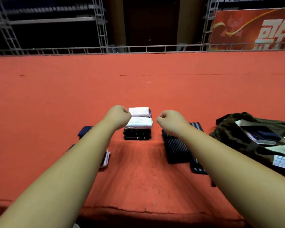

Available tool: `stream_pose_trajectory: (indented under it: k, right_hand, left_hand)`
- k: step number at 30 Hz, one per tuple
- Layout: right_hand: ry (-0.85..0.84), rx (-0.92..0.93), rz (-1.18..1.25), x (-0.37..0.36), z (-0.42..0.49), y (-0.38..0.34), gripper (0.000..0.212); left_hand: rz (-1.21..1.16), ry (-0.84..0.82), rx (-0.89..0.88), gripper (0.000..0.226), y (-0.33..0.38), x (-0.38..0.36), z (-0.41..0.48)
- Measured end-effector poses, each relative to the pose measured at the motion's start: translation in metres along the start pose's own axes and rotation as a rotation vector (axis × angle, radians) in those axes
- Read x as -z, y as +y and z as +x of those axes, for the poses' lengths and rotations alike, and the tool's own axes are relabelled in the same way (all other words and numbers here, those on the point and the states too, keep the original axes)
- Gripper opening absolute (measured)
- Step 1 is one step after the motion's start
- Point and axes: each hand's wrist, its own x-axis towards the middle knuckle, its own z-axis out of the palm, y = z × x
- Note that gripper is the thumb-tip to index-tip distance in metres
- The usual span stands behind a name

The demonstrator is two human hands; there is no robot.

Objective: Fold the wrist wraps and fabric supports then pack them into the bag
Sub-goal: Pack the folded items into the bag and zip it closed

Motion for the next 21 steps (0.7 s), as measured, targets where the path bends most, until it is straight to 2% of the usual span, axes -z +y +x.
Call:
stream_pose_trajectory:
  k: [2,4,8,11,14,16,18,21]
  right_hand:
    - [-0.005,-0.041,0.061,-0.015,0.01,-0.009,0.026]
    - [0.002,-0.079,0.062,-0.03,0.02,-0.014,0.026]
    - [-0.018,-0.181,0.071,-0.051,0.037,-0.022,0.032]
    - [-0.079,-0.278,0.165,-0.066,0.051,-0.02,0.057]
    - [-0.113,-0.365,0.256,-0.082,0.059,-0.017,0.064]
    - [-0.128,-0.367,0.255,-0.09,0.062,-0.016,0.056]
    - [-0.135,-0.365,0.203,-0.093,0.062,-0.017,0.046]
    - [-0.139,-0.356,0.16,-0.099,0.062,-0.014,0.041]
  left_hand:
    - [0.066,0.016,0.048,0.022,-0.01,0.002,-0.001]
    - [0.024,-0.003,0.117,0.025,-0.018,-0.004,0.002]
    - [-0.185,-0.06,0.236,0.056,-0.03,-0.026,0.015]
    - [-0.303,-0.099,0.307,0.068,-0.035,-0.04,0.027]
    - [-0.373,-0.119,0.366,0.077,-0.043,-0.051,0.035]
    - [-0.401,-0.115,0.37,0.076,-0.045,-0.057,0.04]
    - [-0.395,-0.121,0.367,0.066,-0.046,-0.062,0.046]
    - [-0.396,-0.134,0.392,0.053,-0.044,-0.065,0.045]
